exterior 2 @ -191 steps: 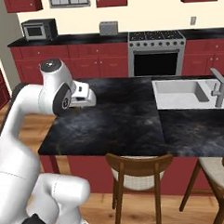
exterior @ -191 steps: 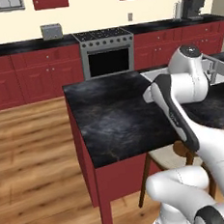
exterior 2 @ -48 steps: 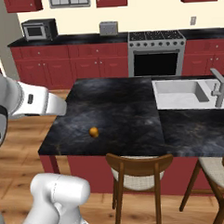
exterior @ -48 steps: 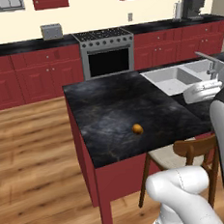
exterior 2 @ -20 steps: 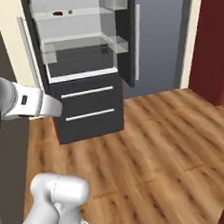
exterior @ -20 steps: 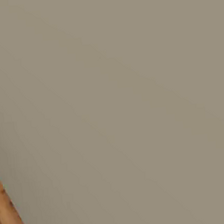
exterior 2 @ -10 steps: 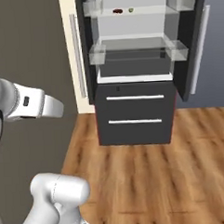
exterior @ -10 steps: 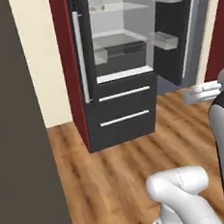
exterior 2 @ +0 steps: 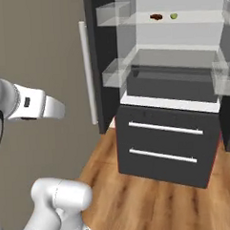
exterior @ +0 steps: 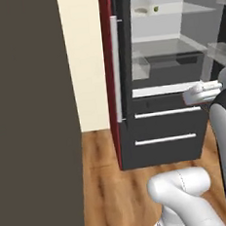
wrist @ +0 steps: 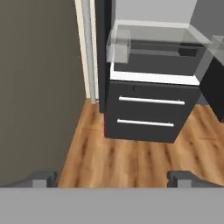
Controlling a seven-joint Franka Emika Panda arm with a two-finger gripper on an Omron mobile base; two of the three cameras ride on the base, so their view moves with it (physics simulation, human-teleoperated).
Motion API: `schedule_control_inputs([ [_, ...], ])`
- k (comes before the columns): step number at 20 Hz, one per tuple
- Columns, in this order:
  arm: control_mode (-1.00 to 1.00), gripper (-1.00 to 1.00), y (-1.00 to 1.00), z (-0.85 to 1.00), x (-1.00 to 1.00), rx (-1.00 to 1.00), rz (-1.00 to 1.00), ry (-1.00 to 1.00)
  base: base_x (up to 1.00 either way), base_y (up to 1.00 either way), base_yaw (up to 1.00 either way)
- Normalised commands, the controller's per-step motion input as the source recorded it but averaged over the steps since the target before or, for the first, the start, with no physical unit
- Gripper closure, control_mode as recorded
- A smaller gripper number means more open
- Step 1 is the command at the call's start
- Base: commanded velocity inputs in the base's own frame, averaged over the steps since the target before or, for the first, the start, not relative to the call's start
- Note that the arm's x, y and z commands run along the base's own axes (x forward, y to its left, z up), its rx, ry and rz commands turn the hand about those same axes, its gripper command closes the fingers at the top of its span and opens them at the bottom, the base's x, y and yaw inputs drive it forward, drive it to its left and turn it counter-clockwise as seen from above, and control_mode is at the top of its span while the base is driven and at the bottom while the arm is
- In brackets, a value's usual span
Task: Open the fridge, remove the mango, lemon wedge, and chicken drumstick, and place them on any counter.
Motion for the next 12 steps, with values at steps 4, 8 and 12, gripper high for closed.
schedule_control_inputs([
  [4,1.00,-1.00,0.00,0.00,0.00,0.00,0.00,0.00,0.56,-1.00,0.36],
  [8,1.00,-1.00,0.00,0.00,0.00,0.00,0.00,0.00,0.27,-1.00,0.31],
  [12,1.00,-1.00,0.00,0.00,0.00,0.00,0.00,0.00,0.01,-0.97,0.17],
])
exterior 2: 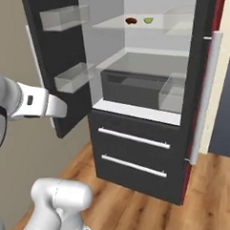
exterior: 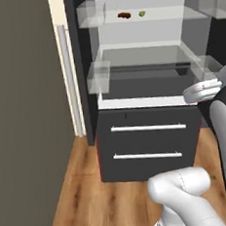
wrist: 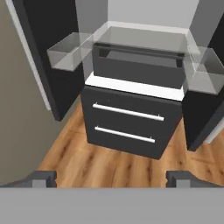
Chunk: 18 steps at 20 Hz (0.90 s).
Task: Open the fridge, remove the mango, lemon wedge, and chicken drumstick, and place them on any counter.
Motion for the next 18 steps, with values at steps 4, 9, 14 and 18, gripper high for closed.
schedule_control_inputs([
  [4,1.00,-1.00,0.00,0.00,0.00,0.00,0.00,0.00,-0.01,-0.26,0.00],
  [9,1.00,-1.00,0.00,0.00,0.00,0.00,0.00,0.00,0.06,0.07,-0.27],
  [14,1.00,-1.00,0.00,0.00,0.00,0.00,0.00,0.00,0.05,0.09,-0.56],
  [18,1.00,-1.00,0.00,0.00,0.00,0.00,0.00,0.00,0.19,0.59,-0.13],
])
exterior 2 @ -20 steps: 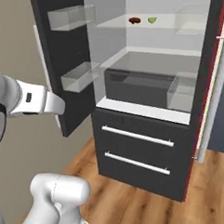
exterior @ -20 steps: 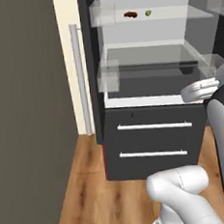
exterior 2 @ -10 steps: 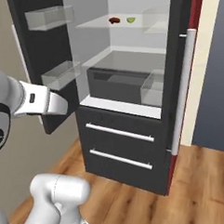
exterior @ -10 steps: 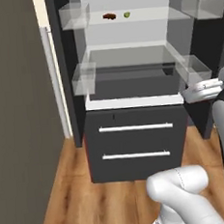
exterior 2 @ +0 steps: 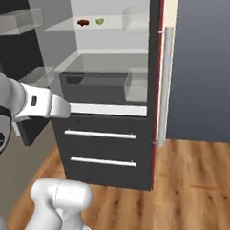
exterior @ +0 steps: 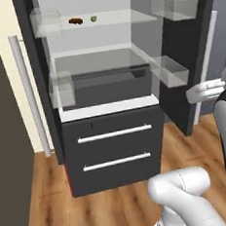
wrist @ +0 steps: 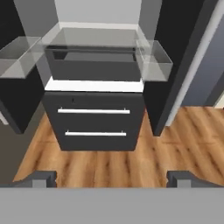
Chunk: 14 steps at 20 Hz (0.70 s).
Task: Open the fridge, remove the mango, lemon wedge, and chicken drumstick, and place them on any counter.
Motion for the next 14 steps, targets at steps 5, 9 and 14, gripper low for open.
schedule_control_inputs([
  [5,1.00,-1.00,0.00,0.00,0.00,0.00,0.00,0.00,0.62,0.59,0.12],
  [9,1.00,-1.00,0.00,0.00,0.00,0.00,0.00,0.00,0.92,-0.01,0.15],
  [14,1.00,-1.00,0.00,0.00,0.00,0.00,0.00,0.00,0.91,-0.24,0.05],
])
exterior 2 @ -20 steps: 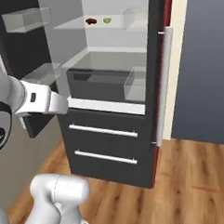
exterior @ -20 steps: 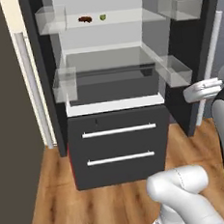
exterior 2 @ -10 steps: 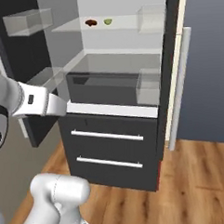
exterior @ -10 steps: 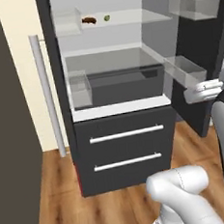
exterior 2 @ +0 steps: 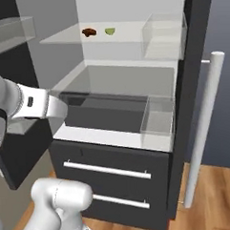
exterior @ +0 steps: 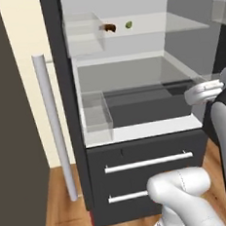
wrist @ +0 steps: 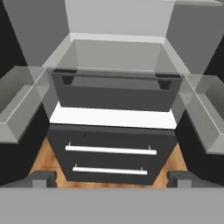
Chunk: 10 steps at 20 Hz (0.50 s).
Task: Open the fridge, remove the mango, lemon wedge, and chicken drumstick, and place them on any counter.
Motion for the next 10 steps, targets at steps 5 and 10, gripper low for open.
schedule_control_inputs([
  [5,1.00,-1.00,0.00,0.00,0.00,0.00,0.00,0.00,0.87,0.00,0.00],
  [10,1.00,-1.00,0.00,0.00,0.00,0.00,0.00,0.00,0.51,-0.03,0.00],
])
